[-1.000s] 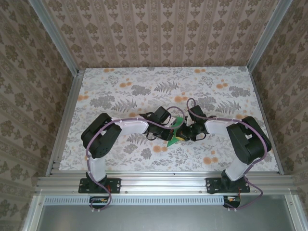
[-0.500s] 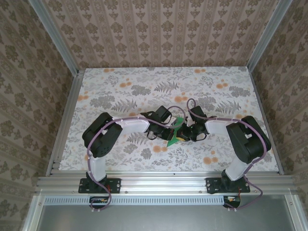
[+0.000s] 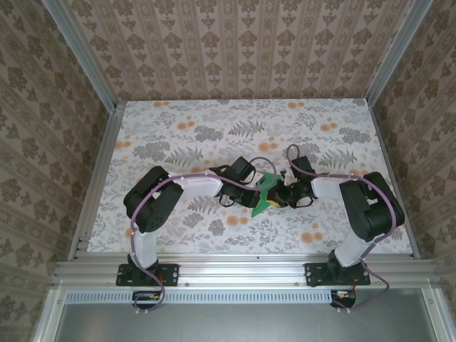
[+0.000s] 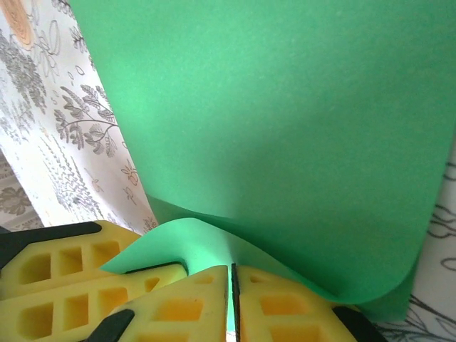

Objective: Fold a paper plane with a square sheet of paper (pick it up from the middle)

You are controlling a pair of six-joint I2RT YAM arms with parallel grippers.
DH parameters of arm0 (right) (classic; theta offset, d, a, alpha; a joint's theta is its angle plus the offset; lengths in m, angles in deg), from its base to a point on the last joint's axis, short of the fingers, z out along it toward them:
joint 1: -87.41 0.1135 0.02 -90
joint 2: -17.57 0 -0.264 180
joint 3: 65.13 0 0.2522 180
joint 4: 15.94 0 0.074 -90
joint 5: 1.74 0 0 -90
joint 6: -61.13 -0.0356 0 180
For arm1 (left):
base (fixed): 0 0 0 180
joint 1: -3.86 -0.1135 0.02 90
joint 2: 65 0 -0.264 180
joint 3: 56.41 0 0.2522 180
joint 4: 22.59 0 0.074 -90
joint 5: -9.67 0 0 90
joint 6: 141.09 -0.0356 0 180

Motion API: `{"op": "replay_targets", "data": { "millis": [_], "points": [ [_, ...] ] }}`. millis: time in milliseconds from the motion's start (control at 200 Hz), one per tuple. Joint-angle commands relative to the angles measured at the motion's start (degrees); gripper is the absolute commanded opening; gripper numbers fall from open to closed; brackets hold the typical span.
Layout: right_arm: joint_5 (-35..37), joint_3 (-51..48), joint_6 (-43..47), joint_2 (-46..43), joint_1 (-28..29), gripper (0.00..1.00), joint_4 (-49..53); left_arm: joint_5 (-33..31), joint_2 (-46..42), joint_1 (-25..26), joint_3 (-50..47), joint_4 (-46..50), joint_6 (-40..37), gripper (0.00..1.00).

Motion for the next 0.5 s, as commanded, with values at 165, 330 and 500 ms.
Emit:
{"op": "replay_targets", "data": {
  "millis": [165, 330, 500],
  "points": [
    [2.90, -2.02, -2.48, -2.44, -2.48, 0.13, -3.91, -0.79, 2.99, 0.54, -0.70, 7.26, -1.63, 0.00],
    [4.17, -0.79, -2.32, -4.59, -2.50, 0.13, -2.18, -0.97, 2.80, 0.70, -0.51, 7.42, -1.38, 0.00],
    [7.50, 0.76, -0.05, -1.16, -2.48, 0.12, 0.96, -0.93, 2.77, 0.79, -0.25, 7.45, -1.35, 0.00]
  ]
}}
